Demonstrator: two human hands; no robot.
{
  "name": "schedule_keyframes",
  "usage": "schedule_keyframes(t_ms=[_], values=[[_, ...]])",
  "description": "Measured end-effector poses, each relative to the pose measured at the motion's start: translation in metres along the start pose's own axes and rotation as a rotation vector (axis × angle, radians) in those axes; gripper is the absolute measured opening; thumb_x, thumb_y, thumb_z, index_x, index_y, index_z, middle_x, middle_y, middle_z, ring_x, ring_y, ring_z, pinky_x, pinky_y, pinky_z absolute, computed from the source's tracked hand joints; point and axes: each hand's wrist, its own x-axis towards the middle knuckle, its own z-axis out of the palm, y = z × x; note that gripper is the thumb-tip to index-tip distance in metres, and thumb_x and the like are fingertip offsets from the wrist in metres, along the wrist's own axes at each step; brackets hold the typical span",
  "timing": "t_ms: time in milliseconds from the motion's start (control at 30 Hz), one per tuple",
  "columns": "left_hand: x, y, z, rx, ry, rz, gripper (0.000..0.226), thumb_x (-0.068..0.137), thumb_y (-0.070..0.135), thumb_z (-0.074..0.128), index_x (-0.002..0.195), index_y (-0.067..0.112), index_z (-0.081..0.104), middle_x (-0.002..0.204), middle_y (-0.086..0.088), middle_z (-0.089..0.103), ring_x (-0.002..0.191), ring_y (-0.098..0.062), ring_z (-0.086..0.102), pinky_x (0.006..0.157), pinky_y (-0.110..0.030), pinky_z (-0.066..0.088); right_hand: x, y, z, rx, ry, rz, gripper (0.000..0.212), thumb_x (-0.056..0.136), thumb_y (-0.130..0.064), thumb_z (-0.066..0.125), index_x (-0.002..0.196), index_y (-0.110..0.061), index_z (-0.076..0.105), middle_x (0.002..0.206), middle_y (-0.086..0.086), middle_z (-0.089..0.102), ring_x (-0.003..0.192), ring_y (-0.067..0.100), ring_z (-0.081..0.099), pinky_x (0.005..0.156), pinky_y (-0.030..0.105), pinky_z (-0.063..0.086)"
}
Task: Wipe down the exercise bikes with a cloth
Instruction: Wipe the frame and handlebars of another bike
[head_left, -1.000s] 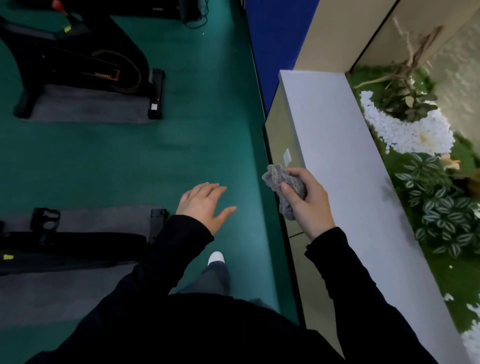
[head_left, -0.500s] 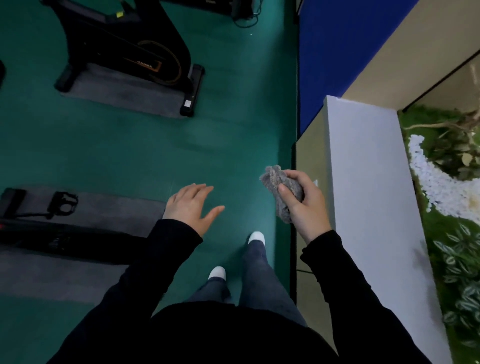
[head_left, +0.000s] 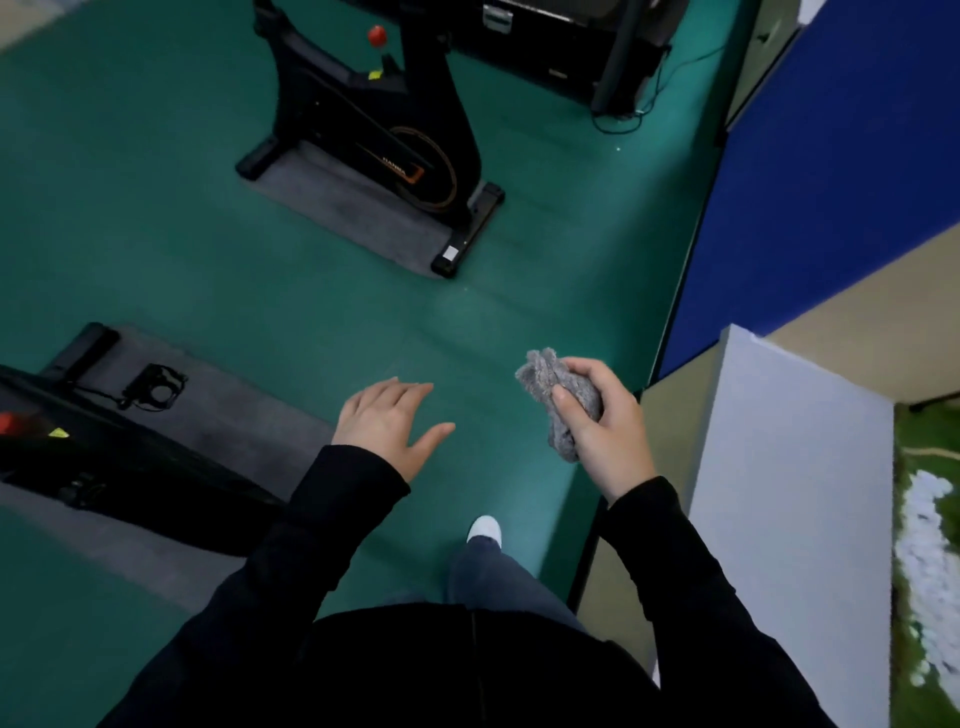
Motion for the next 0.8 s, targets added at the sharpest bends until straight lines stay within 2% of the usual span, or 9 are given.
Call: schedule_keyframes(t_ms=[167, 367, 567, 633, 800], values=[[0.037, 0.036, 0.004, -0.016, 0.029, -0.053, 0.058, 0.090, 0.055, 0.045, 0.138, 0.024, 0.041, 0.141, 0.002, 0.046, 0.138, -0.013, 0.028, 0.109, -0.030, 0.016, 0.050, 0.015, -0.035, 0.004, -0.046, 0.031, 0.018, 0.091, -0.009, 0.059, 0.103, -0.023, 0.058, 0.095, -0.014, 0.062, 0.088, 0.010, 0.061, 0.082, 0.029, 0.048], [0.067, 0.048, 0.000, -0.023, 0.040, -0.123, 0.057, 0.089, 0.053, 0.048, 0.138, 0.022, 0.043, 0.143, 0.004, 0.044, 0.137, -0.015, 0.030, 0.110, -0.032, 0.019, 0.099, 0.021, -0.047, 0.007, -0.081, 0.024, 0.019, 0.090, -0.012, 0.060, 0.104, -0.025, 0.059, 0.095, -0.019, 0.062, 0.086, -0.001, 0.059, 0.082, 0.023, 0.047], [0.109, 0.039, -0.009, -0.014, 0.040, -0.170, 0.058, 0.090, 0.054, 0.047, 0.139, 0.024, 0.041, 0.145, 0.008, 0.040, 0.138, -0.014, 0.028, 0.110, -0.031, 0.019, 0.155, 0.016, -0.038, 0.011, -0.117, 0.008, 0.020, 0.089, -0.008, 0.060, 0.102, -0.024, 0.059, 0.093, -0.016, 0.063, 0.088, 0.012, 0.060, 0.086, 0.030, 0.047], [0.128, 0.032, -0.011, -0.011, 0.034, -0.185, 0.058, 0.090, 0.054, 0.047, 0.139, 0.025, 0.040, 0.145, 0.008, 0.040, 0.138, -0.013, 0.027, 0.110, -0.030, 0.019, 0.177, 0.014, -0.031, 0.001, -0.116, -0.012, 0.022, 0.088, -0.008, 0.061, 0.100, -0.026, 0.059, 0.092, -0.018, 0.062, 0.086, 0.008, 0.060, 0.085, 0.027, 0.047], [0.187, 0.015, -0.023, -0.032, 0.040, -0.212, 0.058, 0.089, 0.055, 0.046, 0.139, 0.025, 0.040, 0.146, 0.008, 0.039, 0.138, -0.013, 0.027, 0.109, -0.031, 0.019, 0.244, -0.001, -0.010, -0.025, -0.135, -0.057, 0.024, 0.088, -0.009, 0.062, 0.097, -0.031, 0.058, 0.091, -0.023, 0.061, 0.080, -0.012, 0.056, 0.075, 0.007, 0.042]])
